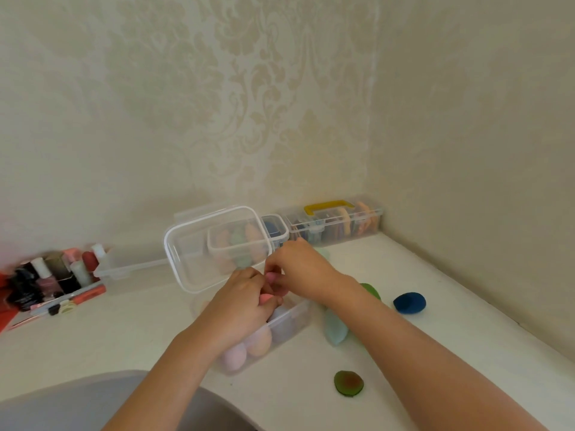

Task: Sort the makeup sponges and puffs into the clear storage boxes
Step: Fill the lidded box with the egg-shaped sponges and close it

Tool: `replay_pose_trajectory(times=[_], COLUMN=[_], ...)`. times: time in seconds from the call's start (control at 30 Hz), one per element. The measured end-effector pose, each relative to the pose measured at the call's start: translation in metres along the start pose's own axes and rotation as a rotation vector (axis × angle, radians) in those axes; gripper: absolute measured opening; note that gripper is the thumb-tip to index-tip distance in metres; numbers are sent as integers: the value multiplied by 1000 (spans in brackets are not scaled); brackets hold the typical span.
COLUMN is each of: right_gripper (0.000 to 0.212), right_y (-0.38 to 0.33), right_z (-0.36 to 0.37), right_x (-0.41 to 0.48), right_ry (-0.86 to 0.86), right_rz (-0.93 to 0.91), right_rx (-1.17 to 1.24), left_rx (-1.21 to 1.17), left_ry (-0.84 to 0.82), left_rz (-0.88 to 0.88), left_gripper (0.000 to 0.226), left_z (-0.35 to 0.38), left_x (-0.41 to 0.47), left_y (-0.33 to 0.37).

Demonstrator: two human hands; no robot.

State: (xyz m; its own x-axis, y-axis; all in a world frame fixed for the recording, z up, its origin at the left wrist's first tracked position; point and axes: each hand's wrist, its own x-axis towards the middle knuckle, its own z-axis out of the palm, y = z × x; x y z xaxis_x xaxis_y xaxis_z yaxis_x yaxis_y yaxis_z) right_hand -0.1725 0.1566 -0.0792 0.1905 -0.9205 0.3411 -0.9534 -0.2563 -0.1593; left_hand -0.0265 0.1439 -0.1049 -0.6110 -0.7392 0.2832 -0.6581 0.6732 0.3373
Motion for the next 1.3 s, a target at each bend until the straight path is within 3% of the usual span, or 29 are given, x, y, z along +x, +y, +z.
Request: replay_pose_trajectory(times=[0.17, 0.33, 0.53, 0.7, 0.8, 0.93, 1.1, 1.3], right_gripper=[14, 18, 22, 16, 20, 42, 12, 25], right_y=[3, 3, 5, 0, 7, 18, 45, 57], right_z=[5, 5, -5, 1, -2, -34, -64, -50], right_x=[6, 3, -4, -3, -6, -26, -43, -39], right_ry=[-2, 63, -159, -118, -161, -272, -207, -132], right_rz=[-24, 27, 11, 47, 48, 128, 314, 407], right_rx=[-19, -61, -66, -135, -4, 290, 153, 134], left_rx=[1, -19, 39, 47, 46, 56, 74, -7], left_ry=[24, 23, -53, -147, -168, -179, -178, -152], left_rz=[29, 81, 74, 50, 17, -13, -10, -35], left_gripper=[21, 5, 20, 25, 26, 27, 28, 23], left_z=[0, 0, 1, -1, -3, -4, -2, 0], left_x=[-2, -2, 0, 4, 5, 4, 3, 2], left_y=[-1, -3, -4, -5, -1, 3, 0, -2])
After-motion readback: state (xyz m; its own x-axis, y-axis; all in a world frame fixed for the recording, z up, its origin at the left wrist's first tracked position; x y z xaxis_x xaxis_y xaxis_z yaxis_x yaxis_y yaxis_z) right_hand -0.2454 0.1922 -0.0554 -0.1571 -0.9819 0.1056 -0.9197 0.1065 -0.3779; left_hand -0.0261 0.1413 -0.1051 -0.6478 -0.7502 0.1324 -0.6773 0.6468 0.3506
